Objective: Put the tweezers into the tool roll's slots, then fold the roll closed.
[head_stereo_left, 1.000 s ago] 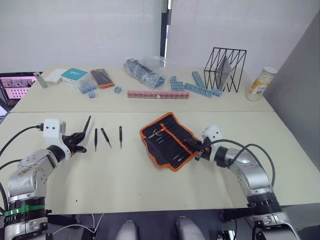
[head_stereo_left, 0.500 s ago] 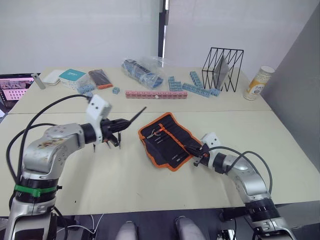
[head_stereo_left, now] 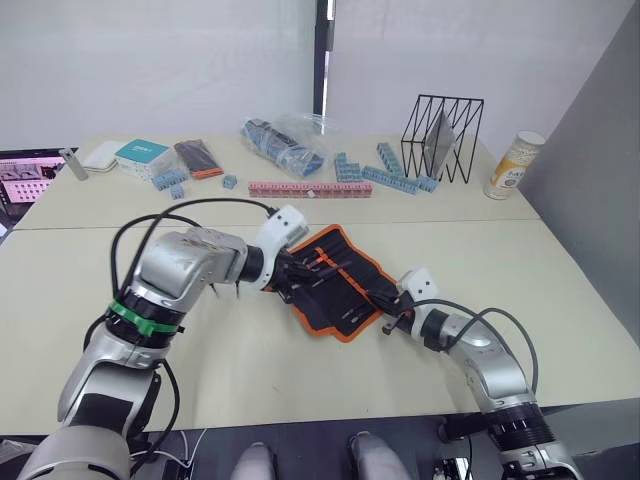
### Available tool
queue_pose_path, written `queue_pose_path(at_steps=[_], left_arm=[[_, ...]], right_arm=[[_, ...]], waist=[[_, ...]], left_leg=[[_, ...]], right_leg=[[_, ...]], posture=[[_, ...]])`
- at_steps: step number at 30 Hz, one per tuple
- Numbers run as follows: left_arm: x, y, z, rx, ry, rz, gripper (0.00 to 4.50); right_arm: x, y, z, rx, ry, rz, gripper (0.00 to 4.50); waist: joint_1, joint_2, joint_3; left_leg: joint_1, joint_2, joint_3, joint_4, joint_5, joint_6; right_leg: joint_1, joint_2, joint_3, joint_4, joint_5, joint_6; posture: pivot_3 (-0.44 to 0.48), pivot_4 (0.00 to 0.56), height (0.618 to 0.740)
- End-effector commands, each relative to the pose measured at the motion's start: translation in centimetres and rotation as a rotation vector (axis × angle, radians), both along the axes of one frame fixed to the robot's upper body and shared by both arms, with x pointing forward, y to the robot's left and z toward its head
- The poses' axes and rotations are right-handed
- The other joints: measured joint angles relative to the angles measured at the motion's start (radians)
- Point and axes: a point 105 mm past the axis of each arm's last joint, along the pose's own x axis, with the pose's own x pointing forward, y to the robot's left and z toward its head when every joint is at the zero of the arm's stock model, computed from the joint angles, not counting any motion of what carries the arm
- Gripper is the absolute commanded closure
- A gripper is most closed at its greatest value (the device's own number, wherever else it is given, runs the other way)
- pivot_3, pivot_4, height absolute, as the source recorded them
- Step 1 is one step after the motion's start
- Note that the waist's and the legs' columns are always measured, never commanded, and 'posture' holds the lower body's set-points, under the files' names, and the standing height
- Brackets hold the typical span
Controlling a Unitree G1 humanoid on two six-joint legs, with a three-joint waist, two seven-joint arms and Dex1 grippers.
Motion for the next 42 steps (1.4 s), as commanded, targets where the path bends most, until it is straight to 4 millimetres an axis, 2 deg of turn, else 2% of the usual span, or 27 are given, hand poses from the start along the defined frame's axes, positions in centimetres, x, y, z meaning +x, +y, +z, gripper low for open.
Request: queue_pose_path(at_steps=[1,5,11,19,26,32,35,38,42], left_arm=[[0.5,-0.1,0.4,0.025,-0.028,0.004,4.49],[0.6,0.2,-0.1,0.039,-0.022,0.021,4.49],[0.6,0.4,0.2,0.033,-0.047,0.023,4.49],[1.7,0.3,-1.1,0.076,-0.074,0.034,4.49],[2.2,-1.1,-1.7,0.075,-0.086,0.0,4.49],[3.0,-2.2,-1.5,0.054,-0.121,-0.002,4.49],[3.5,-3.3,-1.6,0.05,-0.208,-0.041,4.49],[3.5,-3.9,-2.5,0.071,-0.269,-0.078,4.49],[4.1,-4.4,-3.6,0.077,-0.316,-0.063,4.49]], right_arm=[[-0.5,-0.5,-1.4,-0.026,0.048,-0.024,4.5],[-0.6,-0.6,-1.6,-0.024,0.051,-0.032,4.5],[-0.7,-0.8,-1.7,-0.025,0.056,-0.037,4.5],[-0.6,-0.4,-1.4,-0.024,0.052,-0.025,4.5],[-0.7,-0.5,-1.4,-0.029,0.054,-0.025,4.5],[-0.8,-0.4,-1.7,-0.031,0.064,-0.022,4.5],[-0.9,-0.1,-2.2,-0.04,0.079,-0.015,4.5],[-1.0,-0.2,-2.9,-0.091,0.09,-0.001,4.5],[-1.0,-0.2,-2.8,-0.075,0.095,-0.007,4.5]], waist=[[0.001,0.0,0.0],[0.004,0.0,0.0],[0.005,0.0,0.0],[0.005,0.0,0.0],[0.005,0.0,0.0],[0.005,0.0,0.0],[0.006,0.0,0.0],[0.006,0.0,0.0],[0.007,0.0,0.0]], left_leg=[[0.0,0.0,0.0,0.0,0.0,0.0],[0.0,0.0,0.0,0.0,0.0,0.0],[0.0,0.0,0.0,0.0,0.0,0.0],[0.0,0.0,0.0,0.001,0.0,0.0],[0.0,0.0,0.0,0.001,0.0,0.0],[0.0,0.0,0.0,0.001,0.0,0.0],[0.0,0.0,0.0,0.001,0.0,0.0],[0.0,0.0,0.0,0.001,0.0,0.0],[0.001,0.0,0.0,0.001,0.0,0.0]], right_leg=[[0.0,0.0,0.0,0.0,0.0,0.0],[0.0,0.0,0.0,0.0,0.0,0.0],[0.0,0.0,0.0,0.0,0.0,0.0],[0.001,0.0,0.0,0.0,0.0,0.0],[0.001,0.0,0.0,0.0,0.0,0.0],[0.001,0.0,0.0,0.0,0.0,0.0],[0.001,0.0,0.0,0.0,0.0,0.001],[0.001,0.0,0.0,0.0,0.0,0.001],[0.002,0.0,0.0,0.0,0.0,0.001]], posture=[[0.0,0.15,0.737],[0.0,0.15,0.737],[0.0,0.15,0.737],[0.0,0.15,0.737],[0.0,0.15,0.737],[0.0,0.15,0.737],[0.0,0.15,0.737],[0.0,0.15,0.737],[0.0,0.15,0.737]])
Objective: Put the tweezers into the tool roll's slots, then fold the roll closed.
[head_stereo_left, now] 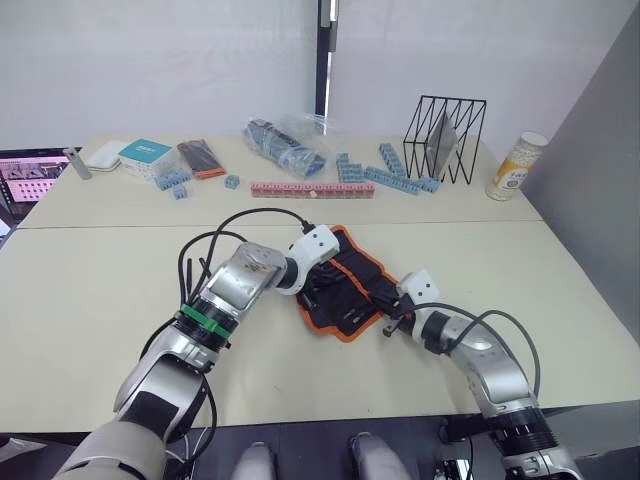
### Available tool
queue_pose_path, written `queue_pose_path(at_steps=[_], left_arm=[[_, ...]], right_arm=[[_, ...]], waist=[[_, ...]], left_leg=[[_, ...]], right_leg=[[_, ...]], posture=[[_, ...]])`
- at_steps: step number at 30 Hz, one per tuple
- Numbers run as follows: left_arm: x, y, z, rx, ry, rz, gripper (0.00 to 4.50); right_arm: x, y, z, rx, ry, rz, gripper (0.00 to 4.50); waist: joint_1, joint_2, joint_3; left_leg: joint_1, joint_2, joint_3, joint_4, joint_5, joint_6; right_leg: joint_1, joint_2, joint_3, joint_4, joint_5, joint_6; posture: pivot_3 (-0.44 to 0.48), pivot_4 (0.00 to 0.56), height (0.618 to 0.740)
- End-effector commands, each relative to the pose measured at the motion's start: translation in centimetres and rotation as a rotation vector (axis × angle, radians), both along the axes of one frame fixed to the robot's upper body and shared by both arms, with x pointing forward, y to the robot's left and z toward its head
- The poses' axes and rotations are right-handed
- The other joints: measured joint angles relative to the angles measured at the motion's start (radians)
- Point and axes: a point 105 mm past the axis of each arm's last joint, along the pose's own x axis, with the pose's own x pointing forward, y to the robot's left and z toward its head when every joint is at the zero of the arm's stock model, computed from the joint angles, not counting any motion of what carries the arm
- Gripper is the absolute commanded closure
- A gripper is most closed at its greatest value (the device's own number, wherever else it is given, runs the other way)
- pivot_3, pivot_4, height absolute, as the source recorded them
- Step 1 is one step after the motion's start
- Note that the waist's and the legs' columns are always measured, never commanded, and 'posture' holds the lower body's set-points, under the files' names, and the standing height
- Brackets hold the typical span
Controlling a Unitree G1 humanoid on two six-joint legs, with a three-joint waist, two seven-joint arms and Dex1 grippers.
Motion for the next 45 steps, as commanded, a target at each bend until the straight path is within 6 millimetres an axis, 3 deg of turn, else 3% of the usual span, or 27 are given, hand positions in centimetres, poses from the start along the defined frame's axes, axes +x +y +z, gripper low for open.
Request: queue_pose_path(at_steps=[1,9,13,15,20,23,26,31,36,41,45], left_arm=[[0.7,-0.9,0.0,-0.019,-0.064,0.0,4.49],[2.1,-1.7,-0.3,-0.083,-0.096,0.052,4.49],[1.6,-1.4,-0.6,-0.11,-0.018,0.038,4.49],[1.2,-1.0,-0.5,-0.133,0.019,0.04,3.67],[0.5,0.7,0.2,-0.156,0.041,0.044,2.11],[-0.3,2.4,2.2,-0.224,0.02,0.041,1.1],[-0.9,4.6,5.6,-0.335,-0.074,0.051,0.1],[-1.2,9.1,8.6,-0.447,-0.167,0.159,0.03],[-1.0,16.1,8.9,-0.456,-0.269,0.424,0.03],[-3.5,21.7,9.5,-0.491,-0.464,0.594,0.03],[-6.0,25.4,6.9,-0.454,-0.518,0.763,0.03]], right_arm=[[-0.6,-0.2,-2.5,-0.034,0.096,-0.012,4.5],[-0.8,-0.3,-2.5,-0.037,0.096,-0.018,4.5],[-0.7,-0.3,-2.5,-0.037,0.096,-0.016,4.5],[-0.7,-0.3,-2.4,-0.037,0.096,-0.017,4.5],[-0.6,-0.5,-2.5,-0.048,0.096,-0.016,4.5],[-0.4,-0.6,-2.4,-0.044,0.096,-0.016,4.5],[-0.4,-0.6,-2.5,-0.056,0.101,-0.001,4.5],[0.0,-0.8,-2.8,-0.075,0.108,0.012,4.5],[0.5,-0.9,-2.7,-0.085,0.107,0.026,4.5],[1.0,-1.0,-2.3,-0.092,0.095,0.046,4.5],[1.5,-0.6,-2.2,-0.098,0.091,0.071,4.5]], waist=[[0.001,0.0,0.0],[0.001,0.0,0.0],[0.0,0.0,0.0],[-0.003,0.0,0.0],[-0.005,0.0,0.0],[-0.009,0.0,0.0],[-0.004,0.0,0.0],[-0.002,0.0,0.0],[-0.007,0.001,0.0],[-0.007,0.0,0.0],[-0.005,0.0,0.0]], left_leg=[[0.0,0.0,0.0,0.0,0.0,0.0],[0.0,0.0,0.0,0.003,0.0,0.0],[0.0,-0.001,0.0,0.005,0.0,0.0],[0.0,-0.001,0.0,0.005,0.0,0.0],[0.001,-0.001,0.0,0.003,0.0,0.0],[0.001,0.0,0.0,0.004,0.0,0.0],[0.001,0.0,0.0,0.003,0.0,0.0],[0.001,0.0,0.0,0.004,0.0,0.0],[0.009,0.0,0.0,0.002,0.0,0.0],[0.011,0.001,0.0,0.002,0.0,0.0],[0.014,0.001,0.002,0.002,0.0,0.0]], right_leg=[[0.0,0.0,0.0,0.0,0.0,0.0],[0.002,0.0,0.0,0.0,0.001,0.002],[0.003,0.0,0.0,0.0,0.002,0.003],[0.003,0.0,0.001,0.0,0.002,0.003],[0.003,0.0,0.001,0.0,0.002,0.002],[0.003,0.0,0.001,0.0,0.002,0.002],[0.001,0.0,0.001,0.001,0.002,0.002],[0.003,0.0,0.001,0.0,0.002,0.002],[0.01,0.0,0.001,-0.001,0.001,0.001],[0.012,0.0,0.0,-0.002,-0.001,-0.003],[0.015,-0.001,0.001,-0.004,-0.003,-0.006]], posture=[[0.0,0.15,0.737],[0.0,0.15,0.737],[0.0,0.15,0.737],[0.0,0.15,0.737],[0.0,0.15,0.737],[0.0,0.15,0.737],[0.0,0.15,0.737],[0.0,0.15,0.737],[0.0,0.15,0.737],[0.0,0.15,0.737],[0.0,0.15,0.737]])
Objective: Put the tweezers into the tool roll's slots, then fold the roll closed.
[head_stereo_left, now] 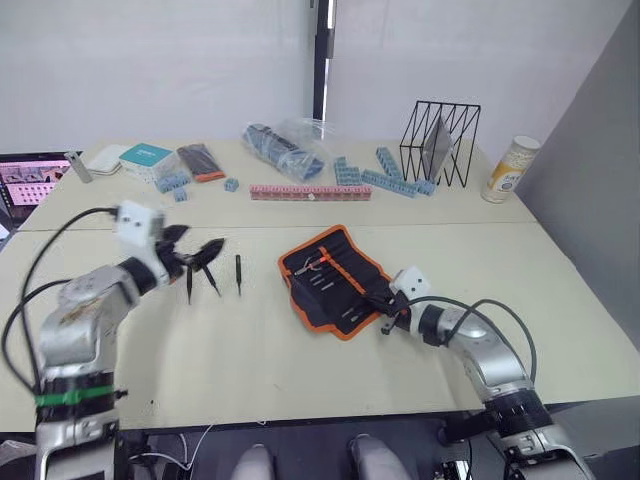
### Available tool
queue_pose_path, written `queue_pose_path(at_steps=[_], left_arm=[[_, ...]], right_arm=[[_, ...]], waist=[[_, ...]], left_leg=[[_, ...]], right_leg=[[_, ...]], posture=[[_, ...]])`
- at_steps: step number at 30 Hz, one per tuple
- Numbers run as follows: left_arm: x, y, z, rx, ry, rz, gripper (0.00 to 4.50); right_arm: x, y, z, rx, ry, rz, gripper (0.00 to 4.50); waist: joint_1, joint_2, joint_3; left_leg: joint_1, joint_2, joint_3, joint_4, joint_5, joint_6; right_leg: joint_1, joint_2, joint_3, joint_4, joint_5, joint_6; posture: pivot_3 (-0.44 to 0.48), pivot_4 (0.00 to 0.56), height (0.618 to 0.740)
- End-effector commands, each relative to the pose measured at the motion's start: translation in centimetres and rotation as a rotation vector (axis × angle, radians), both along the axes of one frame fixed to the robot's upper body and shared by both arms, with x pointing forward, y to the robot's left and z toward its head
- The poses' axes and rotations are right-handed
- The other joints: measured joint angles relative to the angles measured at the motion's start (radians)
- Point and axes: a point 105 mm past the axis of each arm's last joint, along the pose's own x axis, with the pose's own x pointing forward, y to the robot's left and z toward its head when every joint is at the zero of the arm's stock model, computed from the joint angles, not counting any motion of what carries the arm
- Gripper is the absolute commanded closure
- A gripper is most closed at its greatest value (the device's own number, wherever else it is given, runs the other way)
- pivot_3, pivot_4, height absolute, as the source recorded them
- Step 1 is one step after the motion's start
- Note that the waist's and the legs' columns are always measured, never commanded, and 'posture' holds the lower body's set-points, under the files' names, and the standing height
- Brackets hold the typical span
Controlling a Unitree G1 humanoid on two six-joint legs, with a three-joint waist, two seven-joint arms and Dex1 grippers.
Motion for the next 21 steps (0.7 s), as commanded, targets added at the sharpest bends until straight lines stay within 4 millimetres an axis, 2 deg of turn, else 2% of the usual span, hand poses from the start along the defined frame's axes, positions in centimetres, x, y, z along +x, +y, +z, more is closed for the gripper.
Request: queue_pose_path(at_steps=[1,4,6,12,15,21], left_arm=[[-2.3,2.9,-0.2,0.013,-0.063,0.157,0.03],[-4.6,5.1,-2.4,-0.004,-0.019,0.268,0.03],[-7.0,6.9,-4.0,-0.019,-0.002,0.349,0.03],[-13.8,9.6,-8.6,-0.14,0.049,0.486,0.03],[-14.8,9.9,-9.0,-0.139,0.045,0.519,0.03],[-14.6,10.0,-8.5,-0.133,0.028,0.508,0.03]], right_arm=[[0.2,-0.6,-1.8,-0.054,0.055,-0.013,4.5],[0.3,-0.5,-1.8,-0.055,0.056,0.0,4.5],[0.4,-0.2,-2.0,-0.055,0.057,0.01,4.5],[0.5,0.4,-2.2,-0.05,0.064,0.032,4.5],[0.5,0.6,-2.4,-0.049,0.069,0.04,4.5],[0.3,0.7,-2.7,-0.058,0.077,0.055,4.5]], waist=[[0.002,0.0,0.0],[0.003,-0.002,0.0],[0.002,-0.003,0.0],[-0.001,-0.007,-0.001],[0.003,-0.01,-0.003],[-0.002,-0.011,-0.004]], left_leg=[[0.001,0.0,0.0,0.0,0.0,0.0],[0.001,0.0,0.001,0.0,0.0,0.0],[0.001,0.001,0.001,0.0,0.0,0.0],[0.002,0.002,0.003,-0.001,-0.002,-0.003],[0.002,0.002,0.003,-0.001,-0.005,-0.009],[0.002,0.003,0.003,-0.001,-0.006,-0.01]], right_leg=[[0.001,0.0,0.0,0.0,0.0,0.0],[0.001,0.0,0.0,-0.002,-0.001,-0.002],[0.0,-0.001,0.0,-0.002,-0.002,-0.003],[-0.001,-0.002,-0.001,-0.003,-0.005,-0.007],[-0.005,-0.002,-0.001,-0.004,-0.007,-0.008],[-0.005,-0.002,-0.001,-0.01,-0.008,-0.009]], posture=[[0.0,0.15,0.737],[0.0,0.15,0.737],[0.0,0.15,0.737],[0.0,0.15,0.737],[0.0,0.15,0.737],[0.0,0.15,0.737]])
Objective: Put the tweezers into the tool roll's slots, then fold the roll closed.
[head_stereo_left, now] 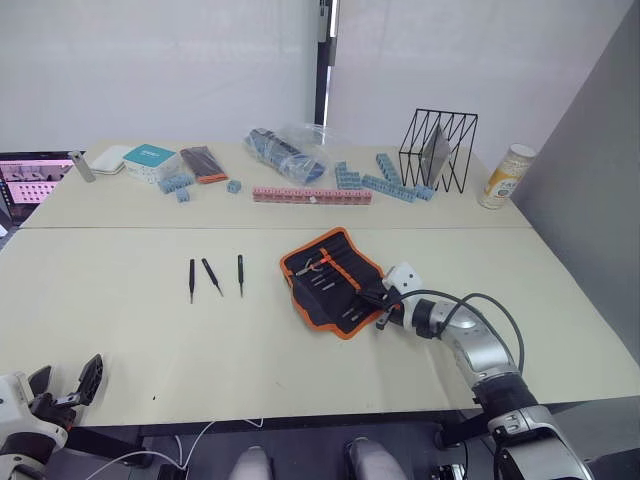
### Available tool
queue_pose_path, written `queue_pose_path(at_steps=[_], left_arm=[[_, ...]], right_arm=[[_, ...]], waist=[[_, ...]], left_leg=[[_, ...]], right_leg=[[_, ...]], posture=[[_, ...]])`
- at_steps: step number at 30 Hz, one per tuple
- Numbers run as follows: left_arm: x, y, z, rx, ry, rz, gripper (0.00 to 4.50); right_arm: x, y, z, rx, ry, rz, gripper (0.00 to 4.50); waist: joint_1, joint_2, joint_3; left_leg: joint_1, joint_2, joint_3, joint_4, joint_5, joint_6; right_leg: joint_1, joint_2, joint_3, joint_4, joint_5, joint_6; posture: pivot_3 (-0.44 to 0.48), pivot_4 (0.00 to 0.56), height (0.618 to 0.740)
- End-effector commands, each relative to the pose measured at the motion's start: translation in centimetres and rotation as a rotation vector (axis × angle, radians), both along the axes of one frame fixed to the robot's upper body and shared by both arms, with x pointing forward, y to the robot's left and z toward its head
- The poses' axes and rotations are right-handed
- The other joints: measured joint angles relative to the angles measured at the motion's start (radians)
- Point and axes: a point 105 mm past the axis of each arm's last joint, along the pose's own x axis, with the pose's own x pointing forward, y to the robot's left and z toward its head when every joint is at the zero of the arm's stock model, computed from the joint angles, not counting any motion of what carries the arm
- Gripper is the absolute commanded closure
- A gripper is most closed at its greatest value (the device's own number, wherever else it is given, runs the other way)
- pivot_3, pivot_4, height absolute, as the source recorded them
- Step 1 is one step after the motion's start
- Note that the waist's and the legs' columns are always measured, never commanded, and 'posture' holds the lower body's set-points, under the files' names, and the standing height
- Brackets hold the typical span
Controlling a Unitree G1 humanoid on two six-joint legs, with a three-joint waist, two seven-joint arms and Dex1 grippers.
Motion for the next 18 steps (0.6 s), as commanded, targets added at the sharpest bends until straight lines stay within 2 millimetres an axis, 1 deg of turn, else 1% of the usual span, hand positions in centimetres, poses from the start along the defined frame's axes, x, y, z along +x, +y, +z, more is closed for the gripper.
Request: queue_pose_path(at_steps=[1,4,5,8,10,11,13,15,18], left_arm=[[0.5,0.2,1.6,0.035,-0.047,-0.016,0.03],[1.2,-0.6,1.8,0.039,-0.041,-0.064,0.03],[1.8,-1.0,2.0,0.039,-0.039,-0.087,0.03],[4.1,-2.3,2.9,0.039,-0.039,-0.127,0.03],[5.7,-3.4,3.7,-0.008,-0.068,-0.139,0.03],[6.1,-3.8,4.0,-0.024,-0.077,-0.145,0.03],[7.6,-5.4,4.5,-0.019,-0.068,-0.174,0.03],[9.7,-6.9,5.2,-0.031,-0.07,-0.176,0.03],[11.8,-9.1,5.4,-0.009,-0.027,-0.183,0.03]], right_arm=[[-0.6,-0.3,-2.1,-0.056,0.072,0.006,4.5],[-0.6,-0.2,-2.0,-0.051,0.072,0.006,4.5],[-0.6,-0.2,-2.0,-0.05,0.071,0.006,4.5],[-0.7,-0.4,-1.9,-0.051,0.07,0.002,4.5],[-0.7,-0.6,-1.8,-0.053,0.068,-0.006,4.5],[-0.7,-0.7,-1.8,-0.053,0.067,-0.008,4.5],[-0.8,-0.8,-1.8,-0.052,0.066,-0.012,4.5],[-0.9,-0.8,-1.7,-0.049,0.065,-0.018,4.5],[-1.2,-0.7,-1.7,-0.045,0.065,-0.025,4.5]], waist=[[-0.002,0.0,0.0],[-0.006,0.0,0.0],[-0.007,0.0,0.0],[-0.006,-0.001,0.0],[-0.001,-0.001,0.0],[0.0,-0.001,0.0],[0.001,-0.002,-0.001],[0.002,-0.003,-0.002],[0.005,-0.004,-0.002]], left_leg=[[0.0,0.0,0.0,0.0,0.0,0.0],[-0.001,0.0,0.001,-0.002,0.0,0.0],[-0.001,0.0,0.001,-0.002,0.0,0.0],[-0.001,0.0,0.0,-0.003,0.0,-0.001],[-0.001,0.0,0.0,-0.003,0.0,-0.001],[-0.001,0.0,0.0,-0.003,0.0,-0.001],[-0.001,0.0,0.0,-0.003,0.0,-0.001],[-0.001,0.0,0.0,-0.003,0.0,0.0],[-0.001,0.0,-0.001,-0.003,0.0,0.0]], right_leg=[[0.0,0.0,0.0,-0.001,0.0,0.0],[0.002,0.0,0.0,-0.005,0.0,0.0],[0.002,0.0,0.0,-0.005,0.0,0.0],[0.003,0.0,-0.001,-0.005,0.0,0.0],[0.004,0.0,-0.001,-0.003,0.0,0.0],[0.004,0.0,-0.001,-0.003,0.0,0.0],[0.005,0.001,-0.001,-0.002,0.0,0.0],[0.005,0.001,-0.001,-0.002,0.001,0.001],[0.005,0.001,-0.001,0.0,0.001,0.002]], posture=[[0.0,0.15,0.737],[0.0,0.15,0.737],[0.0,0.15,0.737],[0.0,0.15,0.737],[0.0,0.15,0.737],[0.0,0.15,0.737],[0.0,0.15,0.737],[0.0,0.15,0.737],[0.0,0.15,0.737]])
